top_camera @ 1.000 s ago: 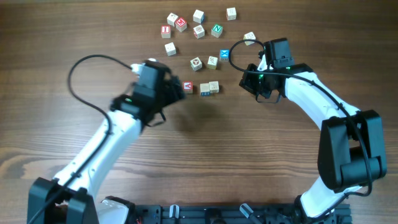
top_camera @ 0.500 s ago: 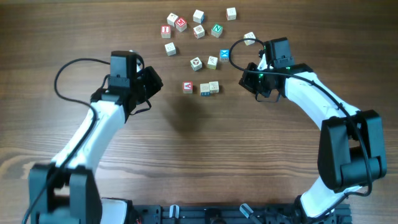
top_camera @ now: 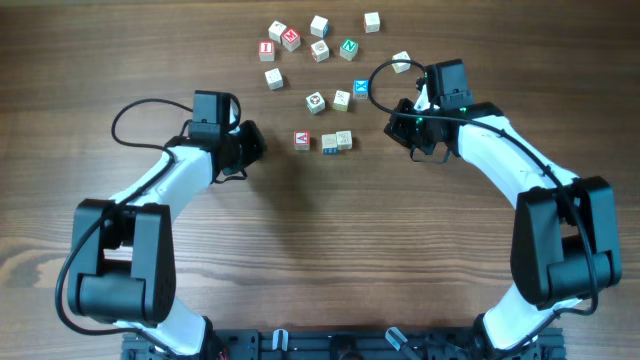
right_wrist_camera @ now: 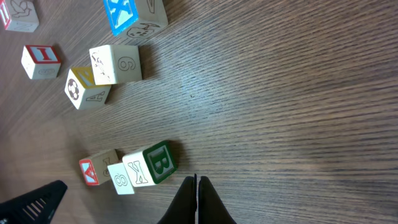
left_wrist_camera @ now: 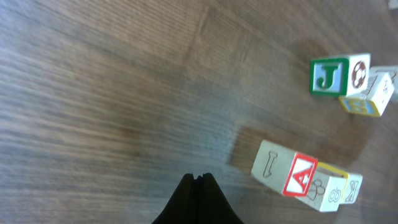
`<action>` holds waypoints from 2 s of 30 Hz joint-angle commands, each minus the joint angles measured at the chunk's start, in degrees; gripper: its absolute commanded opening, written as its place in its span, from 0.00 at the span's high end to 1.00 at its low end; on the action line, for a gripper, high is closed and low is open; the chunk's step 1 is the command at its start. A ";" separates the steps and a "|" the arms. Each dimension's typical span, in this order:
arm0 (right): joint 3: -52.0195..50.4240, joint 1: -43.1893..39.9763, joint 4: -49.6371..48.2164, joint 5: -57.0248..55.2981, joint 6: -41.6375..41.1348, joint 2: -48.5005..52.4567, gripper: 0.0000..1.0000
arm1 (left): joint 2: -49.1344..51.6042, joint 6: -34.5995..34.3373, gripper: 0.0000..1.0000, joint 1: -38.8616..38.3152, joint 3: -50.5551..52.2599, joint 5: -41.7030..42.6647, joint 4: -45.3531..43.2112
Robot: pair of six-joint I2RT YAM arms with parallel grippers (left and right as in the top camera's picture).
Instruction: Form a horizontal line
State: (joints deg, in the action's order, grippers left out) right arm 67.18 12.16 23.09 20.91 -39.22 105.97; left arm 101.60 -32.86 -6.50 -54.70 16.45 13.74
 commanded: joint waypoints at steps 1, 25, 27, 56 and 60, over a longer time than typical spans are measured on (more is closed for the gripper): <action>0.68 -0.46 -0.35 -1.44 0.17 1.53 0.96 | 0.76 2.67 0.96 1.97 0.17 0.48 -0.70; 0.59 -0.44 -1.16 -1.77 0.22 1.53 0.96 | 7.93 2.67 0.96 2.38 0.17 0.63 -9.29; 0.59 -0.44 -1.14 -1.84 0.24 1.53 0.96 | 8.70 2.99 0.96 2.36 0.17 1.81 -10.60; -9.57 1.46 -14.29 -1.49 -2.89 7.10 0.95 | 11.65 10.16 0.96 -2.40 0.17 8.83 -18.05; -9.57 3.45 -16.31 -1.51 -2.93 7.10 0.96 | 13.51 10.16 0.96 -2.40 0.17 9.94 -18.08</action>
State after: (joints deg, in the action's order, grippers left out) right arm 58.57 13.63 7.88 18.63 -41.23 110.83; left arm 112.57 -24.05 -8.95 -54.72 26.55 -4.64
